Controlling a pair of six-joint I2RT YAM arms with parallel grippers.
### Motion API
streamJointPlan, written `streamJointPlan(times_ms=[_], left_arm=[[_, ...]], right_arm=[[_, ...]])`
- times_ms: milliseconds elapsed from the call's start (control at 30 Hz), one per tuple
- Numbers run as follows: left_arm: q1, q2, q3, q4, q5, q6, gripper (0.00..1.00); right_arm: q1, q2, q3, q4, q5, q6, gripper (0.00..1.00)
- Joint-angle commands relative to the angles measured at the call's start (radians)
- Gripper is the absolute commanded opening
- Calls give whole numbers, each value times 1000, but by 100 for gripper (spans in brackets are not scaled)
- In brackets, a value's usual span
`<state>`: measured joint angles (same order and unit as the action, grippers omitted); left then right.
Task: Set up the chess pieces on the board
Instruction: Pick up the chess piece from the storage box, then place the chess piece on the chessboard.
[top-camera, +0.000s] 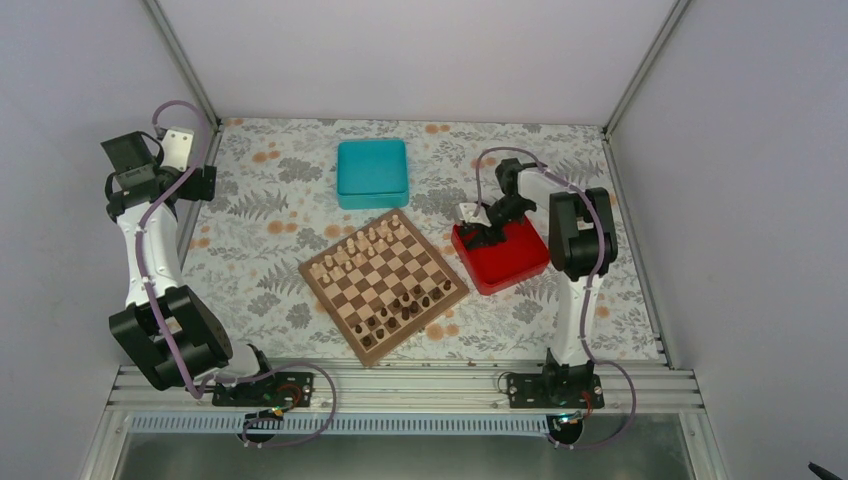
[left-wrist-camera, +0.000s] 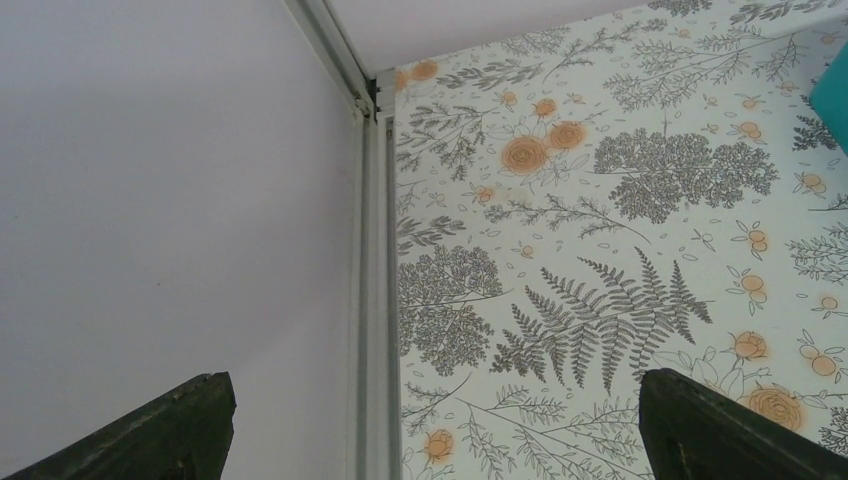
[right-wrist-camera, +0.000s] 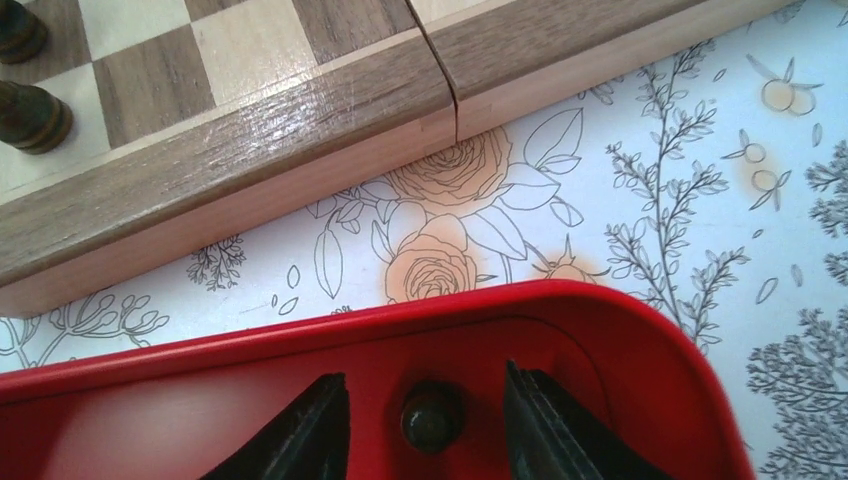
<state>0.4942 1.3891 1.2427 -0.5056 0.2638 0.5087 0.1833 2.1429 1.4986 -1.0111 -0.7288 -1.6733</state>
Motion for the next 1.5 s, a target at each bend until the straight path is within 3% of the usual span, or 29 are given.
streamJointPlan(times_ms=[0, 200, 367, 700, 967, 1167, 1467], left_arm=[[-8, 14, 17, -10, 6, 10, 100], [-15, 14, 12, -8, 2, 16, 100], [-31, 12, 4, -1, -4, 20, 100], [-110, -25, -11, 20, -41, 14, 100], [-199, -29, -6, 43, -54, 6, 100], [-257, -29, -2, 55, -54, 1, 100], [-308, -55, -7, 72, -67, -3, 100]], right_arm=[[11, 29, 20, -9, 8, 11, 36], [16, 9, 9, -2, 40, 49, 18], [10, -65, -47, 48, 69, 93, 9], [-46, -191, -51, 7, 111, 131, 8], [-23, -286, -11, -95, 104, 157, 8], [69, -327, -28, -139, 89, 201, 7], [263, -338, -66, -54, 115, 326, 8]])
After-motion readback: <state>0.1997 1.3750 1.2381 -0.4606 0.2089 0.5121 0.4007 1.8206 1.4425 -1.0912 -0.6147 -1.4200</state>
